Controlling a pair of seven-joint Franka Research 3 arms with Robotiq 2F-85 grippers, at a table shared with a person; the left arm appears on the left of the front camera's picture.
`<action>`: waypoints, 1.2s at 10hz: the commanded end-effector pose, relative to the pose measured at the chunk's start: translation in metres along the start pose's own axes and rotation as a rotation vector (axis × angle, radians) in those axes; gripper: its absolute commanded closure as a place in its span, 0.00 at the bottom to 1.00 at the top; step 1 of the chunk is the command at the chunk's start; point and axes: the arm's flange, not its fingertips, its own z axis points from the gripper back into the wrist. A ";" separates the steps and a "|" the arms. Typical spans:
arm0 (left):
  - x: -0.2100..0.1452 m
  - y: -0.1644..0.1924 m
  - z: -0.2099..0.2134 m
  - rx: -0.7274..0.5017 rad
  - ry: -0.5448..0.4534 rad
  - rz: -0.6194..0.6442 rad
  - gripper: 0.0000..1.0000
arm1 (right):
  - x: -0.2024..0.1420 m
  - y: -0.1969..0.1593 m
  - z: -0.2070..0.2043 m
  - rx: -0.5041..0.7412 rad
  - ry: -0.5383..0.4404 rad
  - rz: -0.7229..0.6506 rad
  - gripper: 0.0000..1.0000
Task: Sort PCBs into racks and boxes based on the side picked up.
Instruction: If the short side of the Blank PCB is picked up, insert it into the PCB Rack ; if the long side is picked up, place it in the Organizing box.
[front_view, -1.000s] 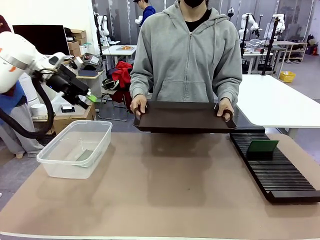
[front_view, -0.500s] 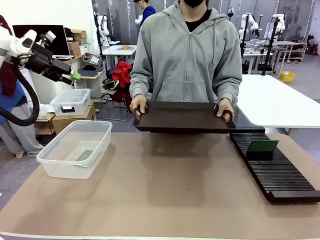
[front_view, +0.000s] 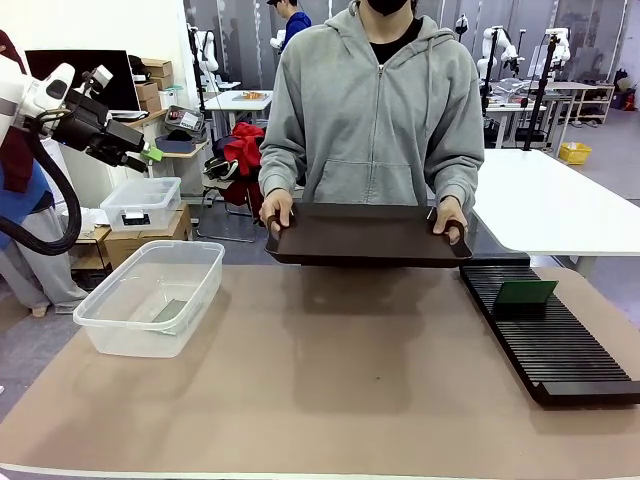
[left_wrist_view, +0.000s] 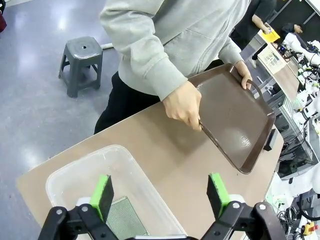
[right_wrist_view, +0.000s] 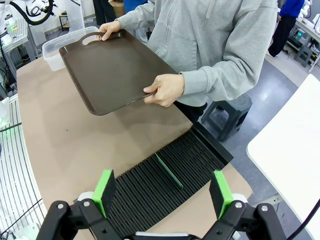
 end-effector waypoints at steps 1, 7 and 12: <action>0.001 -0.001 0.001 0.001 -0.002 -0.002 0.00 | 0.001 0.000 -0.001 -0.003 0.003 -0.003 0.00; 0.030 0.008 0.092 0.004 -0.077 -0.420 0.00 | 0.001 0.000 -0.001 -0.003 0.003 -0.003 0.00; 0.048 -0.007 0.141 -0.078 -0.119 -0.585 0.00 | 0.001 0.000 -0.001 -0.003 0.003 -0.003 0.00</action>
